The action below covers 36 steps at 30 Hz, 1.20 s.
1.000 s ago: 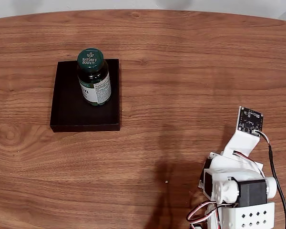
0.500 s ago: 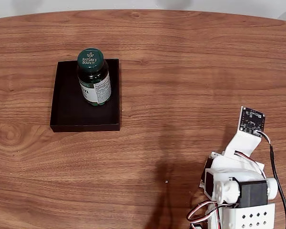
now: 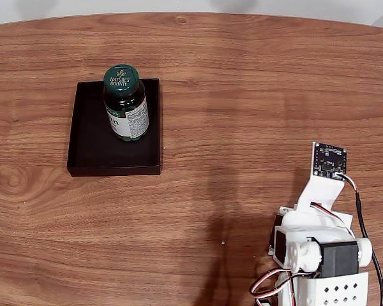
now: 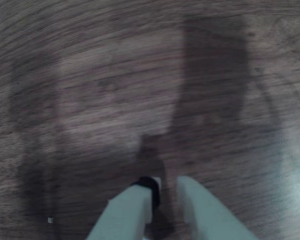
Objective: Pick up the pill bottle and place it in the black box.
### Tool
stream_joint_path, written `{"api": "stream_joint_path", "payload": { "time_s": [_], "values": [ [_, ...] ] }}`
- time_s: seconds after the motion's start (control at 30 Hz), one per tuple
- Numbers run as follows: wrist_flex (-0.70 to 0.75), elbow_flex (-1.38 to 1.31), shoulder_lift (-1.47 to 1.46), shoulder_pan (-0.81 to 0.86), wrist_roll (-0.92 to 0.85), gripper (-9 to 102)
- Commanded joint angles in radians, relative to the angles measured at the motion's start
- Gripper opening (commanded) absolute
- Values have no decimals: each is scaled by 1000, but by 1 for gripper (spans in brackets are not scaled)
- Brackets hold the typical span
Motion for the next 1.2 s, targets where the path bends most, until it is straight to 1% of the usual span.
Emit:
{"api": "stream_joint_path", "payload": {
  "time_s": [0.0,0.53,0.63,1.17],
  "values": [
    [169,-14,0,-3,-6,1],
    [170,-14,0,-20,-3,1],
    [172,-14,0,8,8,1],
    [172,-14,0,6,6,1]
  ]
}}
